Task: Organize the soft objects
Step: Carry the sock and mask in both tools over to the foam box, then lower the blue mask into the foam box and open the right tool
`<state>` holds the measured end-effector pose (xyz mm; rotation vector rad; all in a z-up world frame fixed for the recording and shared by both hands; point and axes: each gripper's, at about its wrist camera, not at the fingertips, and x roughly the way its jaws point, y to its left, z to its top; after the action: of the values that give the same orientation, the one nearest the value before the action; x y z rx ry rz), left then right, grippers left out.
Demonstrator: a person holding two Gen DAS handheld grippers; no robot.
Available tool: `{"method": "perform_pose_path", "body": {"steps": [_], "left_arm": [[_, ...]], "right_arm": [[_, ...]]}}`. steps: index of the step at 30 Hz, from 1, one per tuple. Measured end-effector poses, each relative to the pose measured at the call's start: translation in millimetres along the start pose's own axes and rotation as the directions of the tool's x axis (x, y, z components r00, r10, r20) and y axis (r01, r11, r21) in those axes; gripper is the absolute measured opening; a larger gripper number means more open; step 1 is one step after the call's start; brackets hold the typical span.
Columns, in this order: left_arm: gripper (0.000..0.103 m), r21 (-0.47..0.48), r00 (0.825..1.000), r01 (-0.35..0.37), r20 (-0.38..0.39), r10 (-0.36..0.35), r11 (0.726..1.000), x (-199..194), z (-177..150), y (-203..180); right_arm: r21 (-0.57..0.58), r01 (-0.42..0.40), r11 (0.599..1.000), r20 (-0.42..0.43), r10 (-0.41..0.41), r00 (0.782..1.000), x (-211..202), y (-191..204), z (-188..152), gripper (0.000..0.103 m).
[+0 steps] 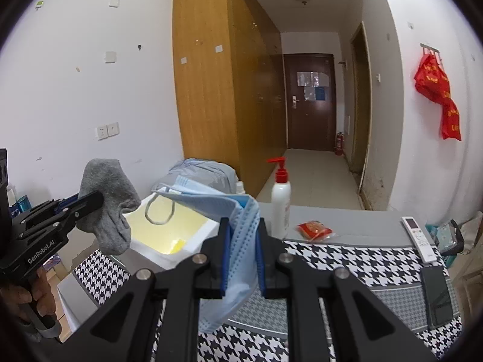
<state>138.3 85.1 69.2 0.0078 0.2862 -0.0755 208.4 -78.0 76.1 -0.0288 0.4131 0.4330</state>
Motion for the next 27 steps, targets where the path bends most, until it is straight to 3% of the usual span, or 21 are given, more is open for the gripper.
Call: {"method": "perform_pose_path", "body": {"steps": [27], "left_arm": [[0.015,-0.062,0.989,-0.148,-0.018,0.147,0.987,-18.8,-13.3,55.9]], "right_arm": [[-0.066,-0.138,0.988,-0.052,0.135,0.989,60.2,58.8,18.2,0.018]]}}
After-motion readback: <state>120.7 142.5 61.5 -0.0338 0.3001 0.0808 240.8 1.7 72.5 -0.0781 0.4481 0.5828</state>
